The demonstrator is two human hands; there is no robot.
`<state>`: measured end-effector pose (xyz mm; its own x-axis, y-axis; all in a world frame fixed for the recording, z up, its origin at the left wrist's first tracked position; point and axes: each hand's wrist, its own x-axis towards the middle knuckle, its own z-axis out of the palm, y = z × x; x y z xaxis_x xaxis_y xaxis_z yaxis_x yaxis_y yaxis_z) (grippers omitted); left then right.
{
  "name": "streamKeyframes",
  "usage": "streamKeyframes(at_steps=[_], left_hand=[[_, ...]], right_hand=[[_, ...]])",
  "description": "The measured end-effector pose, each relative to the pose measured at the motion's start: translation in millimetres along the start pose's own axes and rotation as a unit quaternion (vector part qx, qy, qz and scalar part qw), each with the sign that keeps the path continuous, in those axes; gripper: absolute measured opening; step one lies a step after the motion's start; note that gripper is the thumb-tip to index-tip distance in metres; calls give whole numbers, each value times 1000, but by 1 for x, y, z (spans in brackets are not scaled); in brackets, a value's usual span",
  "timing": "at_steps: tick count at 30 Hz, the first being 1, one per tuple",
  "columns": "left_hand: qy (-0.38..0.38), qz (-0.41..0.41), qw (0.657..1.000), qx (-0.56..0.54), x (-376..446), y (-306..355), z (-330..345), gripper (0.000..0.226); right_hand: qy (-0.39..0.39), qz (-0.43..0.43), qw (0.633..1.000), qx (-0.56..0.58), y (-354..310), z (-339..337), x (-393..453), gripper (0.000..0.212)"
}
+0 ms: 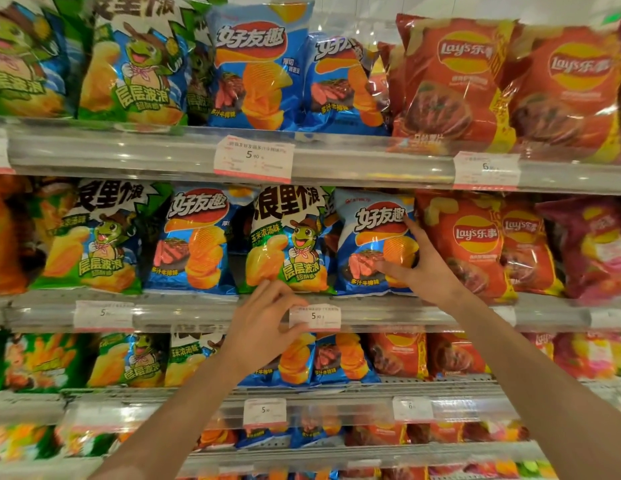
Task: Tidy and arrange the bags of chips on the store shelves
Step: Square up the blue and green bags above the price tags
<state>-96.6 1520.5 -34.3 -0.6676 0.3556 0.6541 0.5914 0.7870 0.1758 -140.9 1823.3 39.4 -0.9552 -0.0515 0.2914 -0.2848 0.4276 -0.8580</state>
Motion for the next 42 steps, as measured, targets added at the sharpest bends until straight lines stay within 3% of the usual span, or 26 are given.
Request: streamKeyframes(at_steps=[26,31,36,42], left_hand=[[-12,-12,1000,-4,0,0,-1,39],[-21,-23,999,-7,0,2,-2,40],[4,-49,999,-16,-11,14,3,40],[8,-109,993,-47,-54,43,10,47]], right_hand=[[-10,9,999,-41,7,7,0,100],[38,8,992,-116,4,8,-11,108],[146,-65,967,-197,0,24,-56,91],[131,-111,951,-257,35,68,-124,82]])
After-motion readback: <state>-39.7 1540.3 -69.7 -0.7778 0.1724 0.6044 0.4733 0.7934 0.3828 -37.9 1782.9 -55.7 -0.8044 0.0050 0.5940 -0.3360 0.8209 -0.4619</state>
